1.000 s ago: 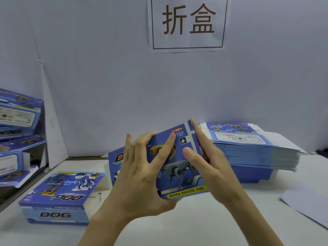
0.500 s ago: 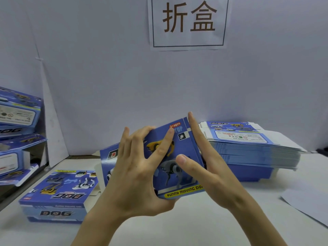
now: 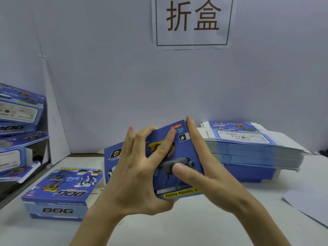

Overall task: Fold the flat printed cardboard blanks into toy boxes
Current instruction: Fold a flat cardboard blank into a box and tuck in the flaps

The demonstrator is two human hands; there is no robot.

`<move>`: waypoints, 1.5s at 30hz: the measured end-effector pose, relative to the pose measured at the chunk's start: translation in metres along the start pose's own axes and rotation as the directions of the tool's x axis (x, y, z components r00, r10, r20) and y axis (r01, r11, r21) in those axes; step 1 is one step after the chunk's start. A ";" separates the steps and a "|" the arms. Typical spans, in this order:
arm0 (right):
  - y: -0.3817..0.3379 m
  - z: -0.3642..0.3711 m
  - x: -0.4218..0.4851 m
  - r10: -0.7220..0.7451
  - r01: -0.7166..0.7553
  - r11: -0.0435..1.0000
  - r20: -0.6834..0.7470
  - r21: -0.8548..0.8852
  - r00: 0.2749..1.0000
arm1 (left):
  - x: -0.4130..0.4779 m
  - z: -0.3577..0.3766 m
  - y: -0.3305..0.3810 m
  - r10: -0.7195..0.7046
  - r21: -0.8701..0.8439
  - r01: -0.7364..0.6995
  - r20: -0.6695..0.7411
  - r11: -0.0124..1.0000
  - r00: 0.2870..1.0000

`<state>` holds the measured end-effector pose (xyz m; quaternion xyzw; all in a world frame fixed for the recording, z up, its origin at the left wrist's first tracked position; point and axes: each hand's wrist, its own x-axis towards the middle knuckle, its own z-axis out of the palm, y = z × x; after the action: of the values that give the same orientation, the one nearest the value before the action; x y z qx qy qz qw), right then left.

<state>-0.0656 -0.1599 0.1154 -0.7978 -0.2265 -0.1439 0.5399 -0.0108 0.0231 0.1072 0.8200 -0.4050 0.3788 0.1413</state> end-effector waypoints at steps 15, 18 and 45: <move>-0.005 0.008 -0.001 -0.165 0.156 0.913 0.010 -0.376 0.986 | -0.001 -0.004 -0.002 -0.087 -0.155 0.083 -0.019 0.984 0.996; -0.006 0.012 -0.002 -0.170 0.155 0.853 0.015 -0.499 0.985 | -0.002 -0.003 -0.004 -0.083 -0.203 0.081 0.001 0.976 0.997; 0.054 -0.004 0.020 0.188 -0.012 0.951 -0.549 0.308 0.815 | -0.011 0.051 -0.036 -0.489 -0.806 0.532 0.366 0.258 0.792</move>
<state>-0.0206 -0.1767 0.0828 -0.6405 -0.0300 -0.3128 0.7007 0.0384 0.0250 0.0674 0.7153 -0.2558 0.0285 0.6497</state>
